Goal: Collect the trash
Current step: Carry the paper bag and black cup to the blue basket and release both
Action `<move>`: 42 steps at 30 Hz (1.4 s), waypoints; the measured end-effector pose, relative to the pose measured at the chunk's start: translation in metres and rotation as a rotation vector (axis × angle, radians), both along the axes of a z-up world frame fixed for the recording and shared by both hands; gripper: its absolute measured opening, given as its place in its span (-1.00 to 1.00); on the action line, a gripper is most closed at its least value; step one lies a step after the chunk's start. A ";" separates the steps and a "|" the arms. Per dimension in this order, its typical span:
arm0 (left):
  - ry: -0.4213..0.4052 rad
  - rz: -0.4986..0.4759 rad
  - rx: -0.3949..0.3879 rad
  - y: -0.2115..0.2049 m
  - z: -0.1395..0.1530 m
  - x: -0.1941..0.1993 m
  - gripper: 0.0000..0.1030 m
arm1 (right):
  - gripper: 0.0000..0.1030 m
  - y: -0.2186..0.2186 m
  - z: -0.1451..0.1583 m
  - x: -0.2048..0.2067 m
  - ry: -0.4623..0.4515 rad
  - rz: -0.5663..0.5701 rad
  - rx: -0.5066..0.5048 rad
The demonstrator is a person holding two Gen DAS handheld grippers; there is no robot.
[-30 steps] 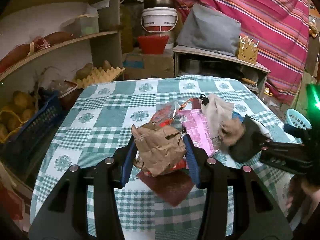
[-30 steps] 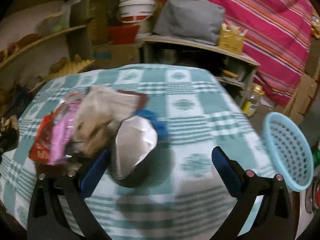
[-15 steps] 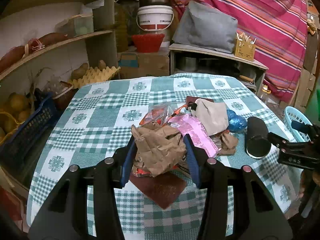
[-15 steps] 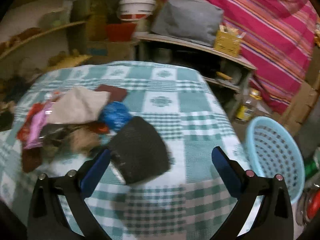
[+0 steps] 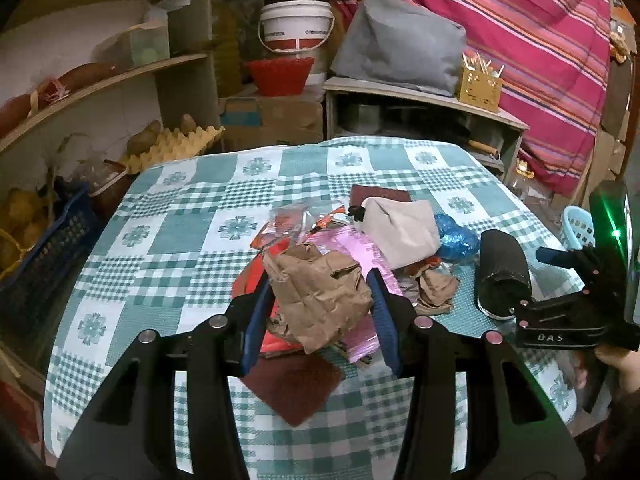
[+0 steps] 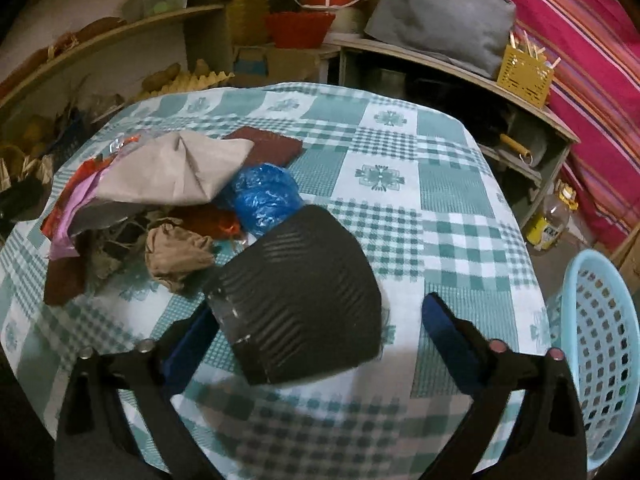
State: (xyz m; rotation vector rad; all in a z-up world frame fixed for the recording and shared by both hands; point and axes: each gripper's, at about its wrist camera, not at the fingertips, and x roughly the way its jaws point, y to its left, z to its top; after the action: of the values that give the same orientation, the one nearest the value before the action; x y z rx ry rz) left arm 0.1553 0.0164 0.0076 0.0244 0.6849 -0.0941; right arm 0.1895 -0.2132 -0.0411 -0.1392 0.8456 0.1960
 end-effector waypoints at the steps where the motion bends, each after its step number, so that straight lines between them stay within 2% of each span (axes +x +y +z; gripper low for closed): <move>1: 0.002 -0.003 0.005 -0.003 0.000 0.002 -0.11 | 0.49 0.001 0.000 0.000 0.002 0.012 0.003; 6: 0.019 -0.010 -0.003 -0.015 0.003 0.010 -0.11 | 0.48 -0.005 0.008 -0.009 -0.018 0.032 0.035; 9: 0.014 -0.037 -0.011 -0.030 0.010 0.012 -0.11 | 0.48 -0.021 0.024 -0.018 -0.057 0.004 0.049; 13: -0.018 -0.106 -0.008 -0.068 0.023 0.012 -0.11 | 0.48 -0.067 0.055 -0.037 -0.123 -0.090 0.077; 17: -0.040 -0.203 -0.016 -0.121 0.031 0.014 -0.11 | 0.48 -0.124 0.077 -0.057 -0.172 -0.195 0.059; 21: -0.049 -0.322 -0.041 -0.187 0.038 0.017 -0.11 | 0.48 -0.185 0.088 -0.076 -0.193 -0.312 -0.015; 25: -0.059 -0.432 -0.072 -0.250 0.039 0.016 -0.11 | 0.48 -0.249 0.090 -0.094 -0.197 -0.441 -0.039; 29: -0.067 -0.530 -0.072 -0.311 0.036 0.013 -0.11 | 0.48 -0.286 0.086 -0.099 -0.189 -0.510 -0.042; 39: 0.000 -0.641 -0.085 -0.394 0.019 0.042 -0.07 | 0.48 -0.331 0.069 -0.094 -0.162 -0.596 -0.041; 40: 0.001 -0.638 -0.083 -0.395 0.019 0.045 -0.05 | 0.48 -0.331 0.069 -0.093 -0.161 -0.600 -0.040; 42: -0.009 -0.621 -0.081 -0.395 0.022 0.049 0.23 | 0.48 -0.334 0.068 -0.090 -0.159 -0.610 -0.041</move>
State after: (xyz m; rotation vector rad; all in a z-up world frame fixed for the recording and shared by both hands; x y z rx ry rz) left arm 0.2041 -0.3783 0.0293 0.1591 0.6449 -0.7170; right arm 0.0994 -0.5467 0.0267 0.0678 0.6994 -0.4000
